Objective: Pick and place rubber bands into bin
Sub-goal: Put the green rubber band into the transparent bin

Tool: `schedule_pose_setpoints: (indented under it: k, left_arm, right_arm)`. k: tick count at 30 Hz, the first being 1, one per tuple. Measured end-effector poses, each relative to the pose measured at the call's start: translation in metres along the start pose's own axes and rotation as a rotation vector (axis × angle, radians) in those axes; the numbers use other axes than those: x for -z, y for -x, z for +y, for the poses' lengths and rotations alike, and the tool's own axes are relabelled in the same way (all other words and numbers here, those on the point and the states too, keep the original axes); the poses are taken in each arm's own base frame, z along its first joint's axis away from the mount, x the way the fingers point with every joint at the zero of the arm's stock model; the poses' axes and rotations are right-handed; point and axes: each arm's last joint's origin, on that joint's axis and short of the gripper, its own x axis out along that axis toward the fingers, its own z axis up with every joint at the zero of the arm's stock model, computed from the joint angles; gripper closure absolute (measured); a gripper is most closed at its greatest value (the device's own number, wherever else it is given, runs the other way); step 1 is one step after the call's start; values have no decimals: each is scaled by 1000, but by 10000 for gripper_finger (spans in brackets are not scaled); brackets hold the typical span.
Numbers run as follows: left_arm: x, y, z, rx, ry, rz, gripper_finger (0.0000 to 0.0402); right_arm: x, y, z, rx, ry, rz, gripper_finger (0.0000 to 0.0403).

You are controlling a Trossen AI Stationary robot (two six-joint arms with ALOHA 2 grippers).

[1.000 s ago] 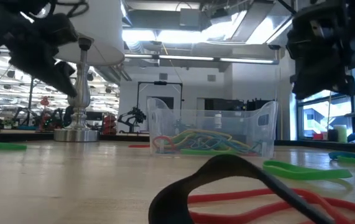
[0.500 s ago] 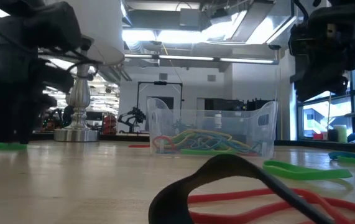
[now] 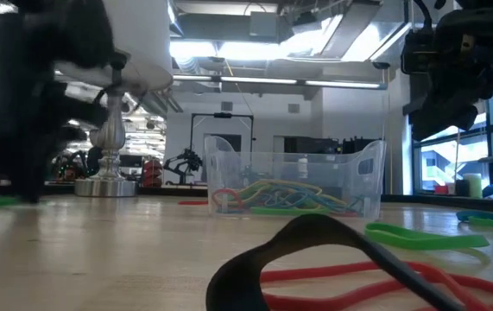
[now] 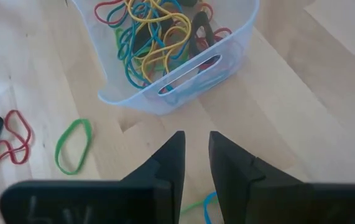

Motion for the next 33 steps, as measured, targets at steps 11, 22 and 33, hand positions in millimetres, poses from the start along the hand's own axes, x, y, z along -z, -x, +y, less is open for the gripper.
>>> schedule_pose_setpoints:
  k: [11, 22, 33]
  left_arm:
    - [-87, 112, -3, -68, -12, -404, 398]
    - [-215, 132, 11, -120, -146, -551, 398]
    - [-252, 63, 18, 47, -71, -435, 357]
  right_arm:
    - [0, 0, 0, -1, -1, -1, 327]
    - [-1, 0, 0, -5, -18, -5, 326]
    - [-1, 0, 0, -4, -35, -5, 326]
